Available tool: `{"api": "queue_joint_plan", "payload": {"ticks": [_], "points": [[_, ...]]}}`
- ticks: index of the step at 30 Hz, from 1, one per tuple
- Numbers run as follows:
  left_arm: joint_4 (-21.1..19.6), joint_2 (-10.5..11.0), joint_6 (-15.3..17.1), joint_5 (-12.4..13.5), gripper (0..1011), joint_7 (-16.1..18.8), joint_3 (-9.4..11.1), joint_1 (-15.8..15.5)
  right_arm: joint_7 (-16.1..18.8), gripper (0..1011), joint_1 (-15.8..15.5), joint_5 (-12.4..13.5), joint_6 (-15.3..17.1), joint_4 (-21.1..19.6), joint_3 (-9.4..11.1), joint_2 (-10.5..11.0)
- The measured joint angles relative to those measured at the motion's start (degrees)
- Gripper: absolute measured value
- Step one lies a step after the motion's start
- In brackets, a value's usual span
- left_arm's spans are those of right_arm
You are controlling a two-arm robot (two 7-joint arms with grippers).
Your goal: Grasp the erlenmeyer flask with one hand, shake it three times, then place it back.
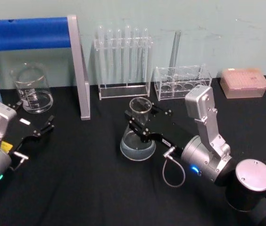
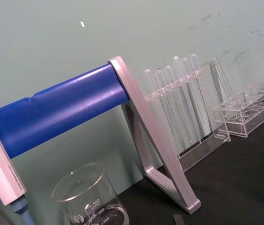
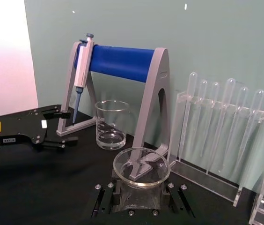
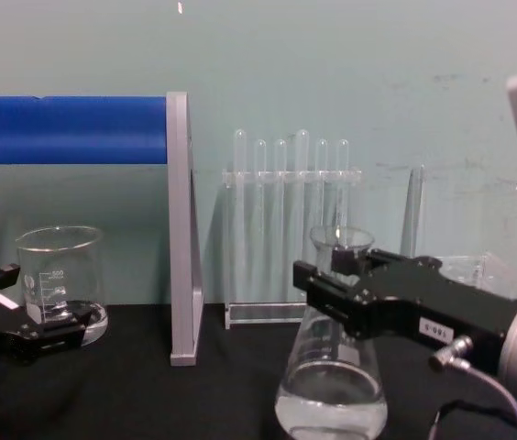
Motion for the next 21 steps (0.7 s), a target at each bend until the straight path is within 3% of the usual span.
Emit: {"api": "queue_joint_plan", "payload": {"ticks": [21], "points": [[0.0,0.0,0.0,0.0,1001,0.0,0.0,0.0,0.8,457,-0.4,-0.1,-2.9,3.5,-0.8,-0.5]]}}
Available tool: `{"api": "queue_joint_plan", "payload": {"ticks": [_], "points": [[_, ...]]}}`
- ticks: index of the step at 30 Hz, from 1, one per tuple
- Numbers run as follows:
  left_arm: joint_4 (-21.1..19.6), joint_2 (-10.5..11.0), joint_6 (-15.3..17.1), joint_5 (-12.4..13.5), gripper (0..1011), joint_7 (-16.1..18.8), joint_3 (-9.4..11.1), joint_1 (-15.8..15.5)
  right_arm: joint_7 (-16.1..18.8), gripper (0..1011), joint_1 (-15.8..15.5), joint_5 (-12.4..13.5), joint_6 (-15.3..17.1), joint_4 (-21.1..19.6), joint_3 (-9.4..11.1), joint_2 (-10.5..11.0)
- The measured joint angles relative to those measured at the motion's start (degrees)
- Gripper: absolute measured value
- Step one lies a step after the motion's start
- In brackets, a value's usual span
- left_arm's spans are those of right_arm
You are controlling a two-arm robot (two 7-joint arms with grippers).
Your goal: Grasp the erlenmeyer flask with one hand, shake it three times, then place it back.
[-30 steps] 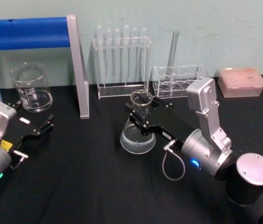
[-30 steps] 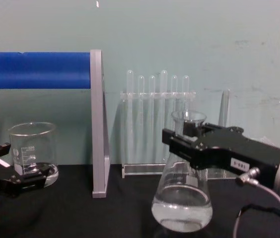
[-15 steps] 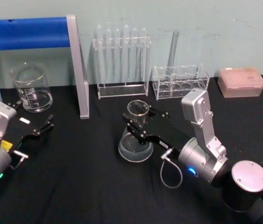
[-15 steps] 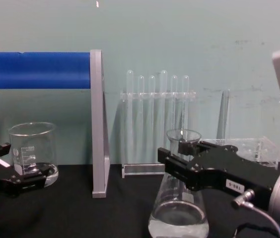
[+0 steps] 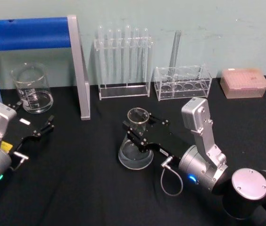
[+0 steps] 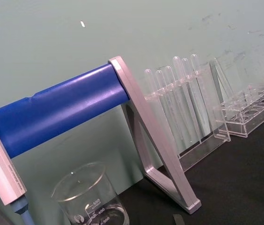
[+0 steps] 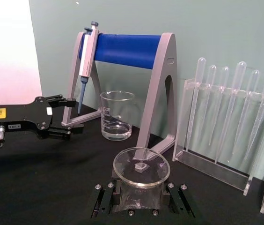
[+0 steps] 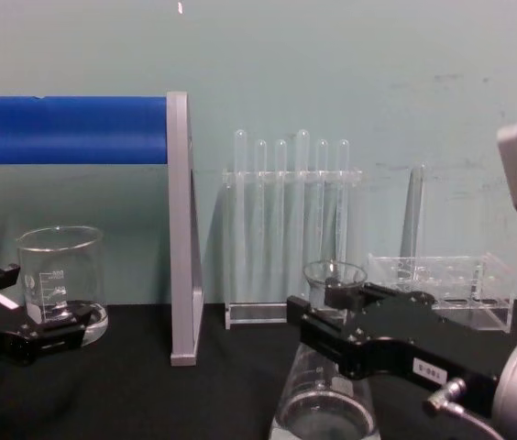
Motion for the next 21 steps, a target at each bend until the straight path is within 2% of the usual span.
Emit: {"api": "queue_joint_plan", "payload": {"ticks": [21], "points": [[0.0,0.0,0.0,0.0,1001,0.0,0.0,0.0,0.1,457,-0.2,-0.5,-0.3,1.3,-0.4,-0.4]]}}
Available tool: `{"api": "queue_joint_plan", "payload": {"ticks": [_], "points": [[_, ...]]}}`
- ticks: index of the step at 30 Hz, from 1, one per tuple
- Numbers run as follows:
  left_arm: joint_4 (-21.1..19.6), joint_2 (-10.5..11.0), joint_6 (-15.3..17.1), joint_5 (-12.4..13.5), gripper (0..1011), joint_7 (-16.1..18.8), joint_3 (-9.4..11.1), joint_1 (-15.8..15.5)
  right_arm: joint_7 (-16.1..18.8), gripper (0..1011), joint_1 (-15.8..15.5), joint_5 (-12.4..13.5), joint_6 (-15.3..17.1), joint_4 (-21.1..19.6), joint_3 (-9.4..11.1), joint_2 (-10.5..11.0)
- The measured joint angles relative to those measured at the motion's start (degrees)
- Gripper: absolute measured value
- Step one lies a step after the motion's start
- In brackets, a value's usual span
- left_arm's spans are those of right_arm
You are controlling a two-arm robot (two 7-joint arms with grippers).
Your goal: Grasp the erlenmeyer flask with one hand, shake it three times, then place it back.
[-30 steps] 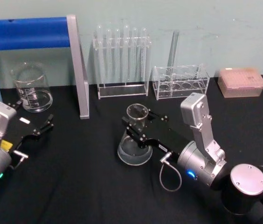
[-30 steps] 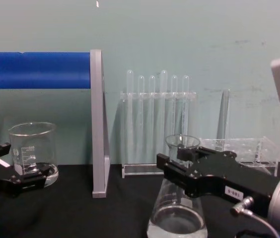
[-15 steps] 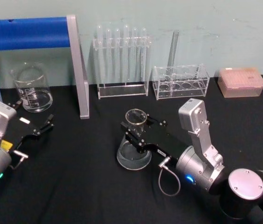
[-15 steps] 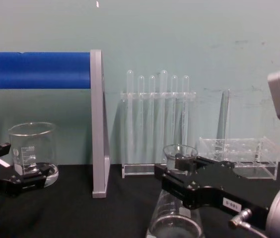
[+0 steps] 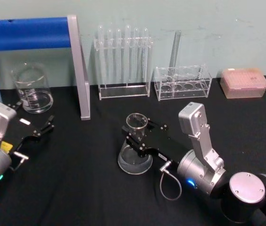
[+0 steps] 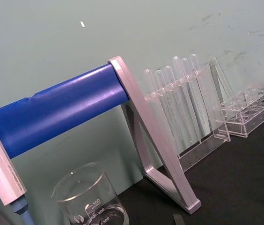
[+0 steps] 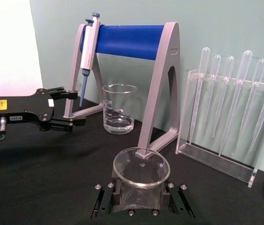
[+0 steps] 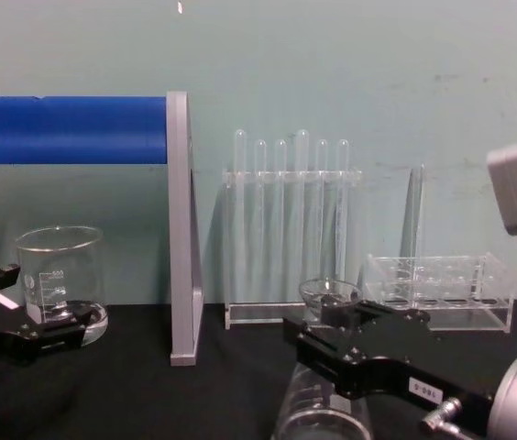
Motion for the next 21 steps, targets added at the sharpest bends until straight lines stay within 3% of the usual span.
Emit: {"api": "queue_joint_plan", "payload": {"ticks": [21], "points": [[0.0,0.0,0.0,0.0,1000,0.0,0.0,0.0,-0.2,457,-0.1,-0.2,0.3,0.0,-0.1,-0.1]]}}
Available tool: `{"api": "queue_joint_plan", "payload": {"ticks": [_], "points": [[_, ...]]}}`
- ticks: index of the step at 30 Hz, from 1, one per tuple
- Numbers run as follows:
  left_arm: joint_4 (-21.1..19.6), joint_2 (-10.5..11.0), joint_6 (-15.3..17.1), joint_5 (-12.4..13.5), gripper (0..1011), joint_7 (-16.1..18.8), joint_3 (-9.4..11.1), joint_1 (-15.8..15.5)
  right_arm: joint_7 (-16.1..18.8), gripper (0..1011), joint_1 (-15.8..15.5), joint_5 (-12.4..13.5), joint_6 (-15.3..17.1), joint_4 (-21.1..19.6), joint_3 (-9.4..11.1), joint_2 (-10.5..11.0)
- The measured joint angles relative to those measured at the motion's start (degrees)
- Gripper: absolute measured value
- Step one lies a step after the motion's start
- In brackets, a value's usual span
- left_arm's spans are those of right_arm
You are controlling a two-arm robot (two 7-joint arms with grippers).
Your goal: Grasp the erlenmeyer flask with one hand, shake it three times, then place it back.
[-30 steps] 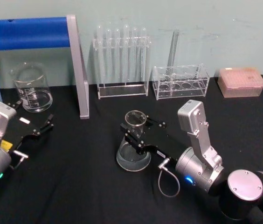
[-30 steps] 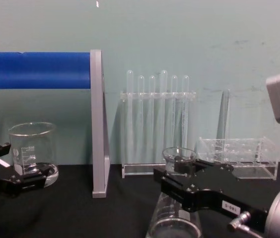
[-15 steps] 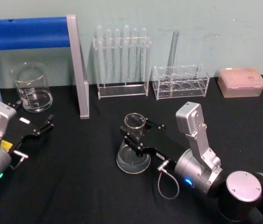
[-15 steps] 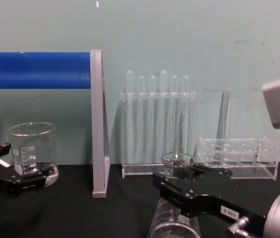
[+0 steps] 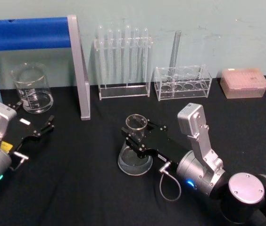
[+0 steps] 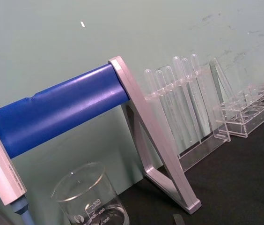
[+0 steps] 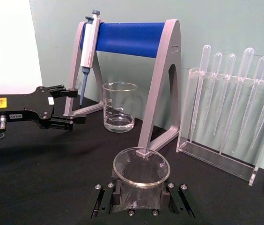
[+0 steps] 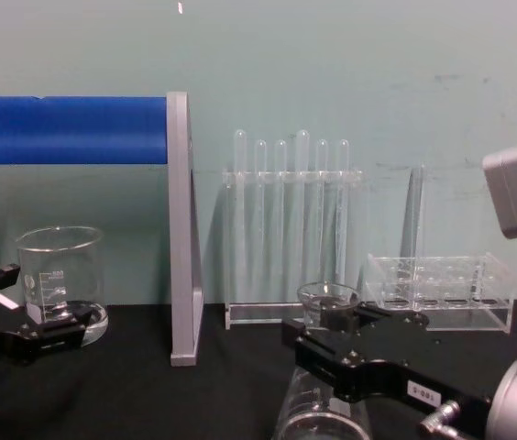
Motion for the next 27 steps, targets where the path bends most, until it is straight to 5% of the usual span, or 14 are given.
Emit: {"api": "queue_joint_plan", "payload": {"ticks": [4,21,27], "points": [[0.0,0.0,0.0,0.0,1001,0.0,0.0,0.0,0.0,487,0.0,0.0,0.0,0.0,0.0,0.0],[0.0,0.0,0.0,0.0,1001,0.0,0.0,0.0,0.1,999,0.0,0.0,0.0,0.0,0.0,0.0],[0.0,0.0,0.0,0.0,1001,0.0,0.0,0.0,0.1,1003,0.0,0.0,0.0,0.0,0.0,0.0]]}}
